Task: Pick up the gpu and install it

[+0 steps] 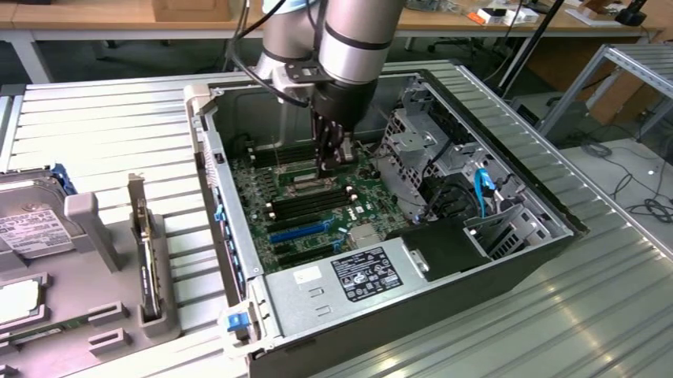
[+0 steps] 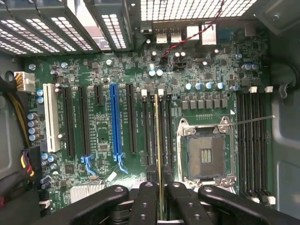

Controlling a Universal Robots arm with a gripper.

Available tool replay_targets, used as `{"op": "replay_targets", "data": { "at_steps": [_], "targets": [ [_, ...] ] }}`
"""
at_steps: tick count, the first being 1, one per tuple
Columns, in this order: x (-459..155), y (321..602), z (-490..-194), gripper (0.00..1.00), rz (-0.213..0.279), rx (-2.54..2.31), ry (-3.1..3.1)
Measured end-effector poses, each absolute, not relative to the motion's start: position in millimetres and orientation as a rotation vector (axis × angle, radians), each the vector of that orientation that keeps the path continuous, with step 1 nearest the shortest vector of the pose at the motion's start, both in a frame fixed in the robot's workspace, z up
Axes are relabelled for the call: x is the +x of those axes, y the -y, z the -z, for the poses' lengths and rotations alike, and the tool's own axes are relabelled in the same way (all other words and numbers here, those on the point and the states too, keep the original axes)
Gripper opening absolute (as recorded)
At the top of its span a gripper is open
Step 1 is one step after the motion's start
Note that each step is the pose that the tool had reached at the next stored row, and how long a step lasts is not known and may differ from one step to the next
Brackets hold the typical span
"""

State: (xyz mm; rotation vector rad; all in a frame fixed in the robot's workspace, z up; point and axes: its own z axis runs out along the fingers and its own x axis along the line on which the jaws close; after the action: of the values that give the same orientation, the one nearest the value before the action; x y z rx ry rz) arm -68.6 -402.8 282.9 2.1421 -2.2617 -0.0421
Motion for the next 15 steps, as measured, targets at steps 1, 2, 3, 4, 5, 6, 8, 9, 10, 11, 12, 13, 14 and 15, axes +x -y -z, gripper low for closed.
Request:
{"op": "replay_targets", "data": {
  "at_steps": [1, 2, 3, 4, 5, 6, 8, 9, 10, 11, 12, 13, 14, 15],
  "targets": [
    [-68.6, 402.8, -280.8, 0.14, 0.042, 2.142, 2.262],
    [-68.7, 402.8, -278.7, 0.14, 0.042, 2.142, 2.262],
    [-68.9, 402.8, -276.7, 0.14, 0.042, 2.142, 2.262],
    [-69.4, 402.8, -274.0, 0.14, 0.042, 2.142, 2.262],
    [-69.8, 402.8, -272.2, 0.14, 0.042, 2.142, 2.262],
    [-70.3, 402.8, -270.4, 0.14, 0.042, 2.142, 2.262],
    [-71.2, 402.8, -267.2, 0.14, 0.040, 2.143, 2.262],
    [-71.4, 402.8, -265.8, 0.14, 0.039, 2.144, 2.263],
    [-72.1, 402.8, -263.9, 0.14, 0.036, 2.145, 2.265],
    [-72.8, 402.8, -262.3, 0.14, 0.033, 2.146, 2.266],
    [-73.5, 402.8, -261.0, 0.14, 0.031, 2.148, 2.267],
    [-74.4, 402.9, -260.2, 0.14, 0.029, 2.149, 2.268],
    [-74.6, 402.8, -260.1, 0.14, 0.028, 2.149, 2.268],
    [-74.0, 402.8, -259.4, 0.14, 0.029, 2.149, 2.269]
  ]
}}
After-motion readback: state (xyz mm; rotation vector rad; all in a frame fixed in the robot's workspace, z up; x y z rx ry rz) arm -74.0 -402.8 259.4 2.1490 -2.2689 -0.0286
